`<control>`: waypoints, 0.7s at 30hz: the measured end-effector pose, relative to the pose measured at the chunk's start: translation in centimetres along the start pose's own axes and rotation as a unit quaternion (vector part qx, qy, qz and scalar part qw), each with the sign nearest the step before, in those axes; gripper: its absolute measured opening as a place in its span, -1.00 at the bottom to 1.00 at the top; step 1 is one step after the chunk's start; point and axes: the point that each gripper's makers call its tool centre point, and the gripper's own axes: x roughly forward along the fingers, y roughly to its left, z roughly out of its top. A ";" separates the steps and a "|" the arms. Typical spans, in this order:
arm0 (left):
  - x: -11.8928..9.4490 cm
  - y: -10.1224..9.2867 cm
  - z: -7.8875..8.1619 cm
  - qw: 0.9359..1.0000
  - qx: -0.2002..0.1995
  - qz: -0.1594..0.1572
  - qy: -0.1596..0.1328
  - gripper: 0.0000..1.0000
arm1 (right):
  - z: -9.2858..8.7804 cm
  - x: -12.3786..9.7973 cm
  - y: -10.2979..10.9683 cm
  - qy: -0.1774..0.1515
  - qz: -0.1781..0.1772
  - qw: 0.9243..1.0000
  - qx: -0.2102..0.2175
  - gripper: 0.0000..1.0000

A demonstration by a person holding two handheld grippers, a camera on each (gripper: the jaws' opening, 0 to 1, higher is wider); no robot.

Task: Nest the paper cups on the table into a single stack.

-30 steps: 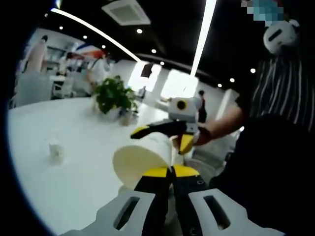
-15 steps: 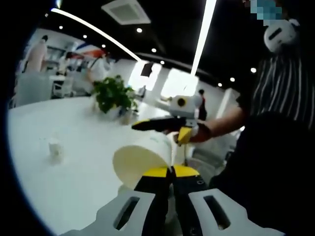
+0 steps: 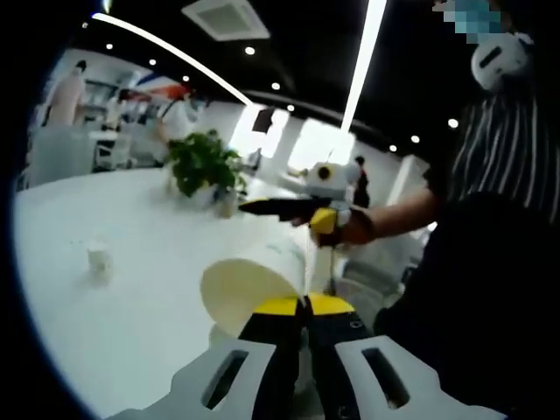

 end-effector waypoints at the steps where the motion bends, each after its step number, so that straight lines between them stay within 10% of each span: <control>1: 0.0 0.0 -0.1 1.000 -0.001 0.000 0.001 -1.00 | 0.0 -0.1 -0.2 -0.001 -0.004 1.000 0.000 0.43; 21: -0.5 0.2 -1.1 1.000 0.007 0.012 0.015 -1.00 | -0.5 -1.0 -3.1 0.005 -0.047 0.999 -0.002 0.66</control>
